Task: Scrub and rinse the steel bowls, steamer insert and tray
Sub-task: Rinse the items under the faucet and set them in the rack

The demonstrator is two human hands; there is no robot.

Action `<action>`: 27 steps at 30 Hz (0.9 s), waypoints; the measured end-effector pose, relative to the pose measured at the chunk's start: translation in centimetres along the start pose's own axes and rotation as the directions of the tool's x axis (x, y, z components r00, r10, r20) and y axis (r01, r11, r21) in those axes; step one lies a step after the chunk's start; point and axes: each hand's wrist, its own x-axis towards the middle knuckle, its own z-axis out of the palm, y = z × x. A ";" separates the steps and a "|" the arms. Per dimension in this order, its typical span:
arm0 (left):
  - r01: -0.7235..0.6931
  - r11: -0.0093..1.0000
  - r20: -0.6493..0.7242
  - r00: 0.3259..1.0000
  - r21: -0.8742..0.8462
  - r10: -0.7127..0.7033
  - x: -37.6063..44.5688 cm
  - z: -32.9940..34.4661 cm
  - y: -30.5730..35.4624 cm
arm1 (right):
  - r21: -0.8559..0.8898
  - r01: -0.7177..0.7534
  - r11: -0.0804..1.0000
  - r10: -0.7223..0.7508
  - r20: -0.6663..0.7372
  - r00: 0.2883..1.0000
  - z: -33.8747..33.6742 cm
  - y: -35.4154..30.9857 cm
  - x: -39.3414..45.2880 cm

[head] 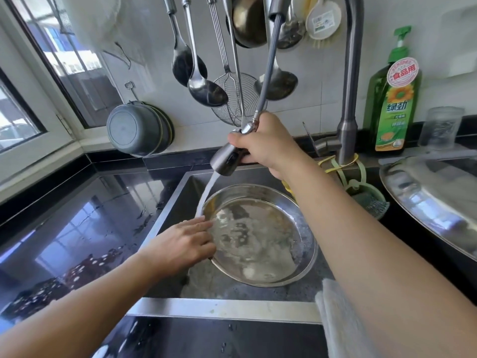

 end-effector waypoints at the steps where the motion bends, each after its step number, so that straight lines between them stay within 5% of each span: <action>1: 0.010 1.000 -0.006 1.000 -0.003 -0.010 0.0 0.0 0.0 | -0.042 0.015 0.999 -0.017 -0.036 0.999 0.0 0.5 0.3; 9: -0.005 1.000 -0.029 1.000 0.023 0.006 -0.9 0.7 -0.4 | -0.442 0.034 0.897 -0.131 -0.192 0.973 -2.8 1.7 0.7; 15: 0.004 1.000 -0.071 0.997 0.010 -0.004 -0.6 -0.5 -0.9 | -0.687 -0.072 0.723 0.012 -0.092 0.996 -6.8 -0.5 -0.1; 21: 0.008 0.998 -0.080 0.997 0.061 -0.003 -0.6 -0.5 -1.0 | -0.463 -0.100 0.881 0.184 0.141 0.973 -6.8 -2.4 -1.2; 27: 0.027 0.995 -0.046 0.999 0.101 -0.023 -1.6 0.3 -1.1 | -0.126 -0.086 0.988 0.121 0.307 0.944 -3.9 -2.4 -1.1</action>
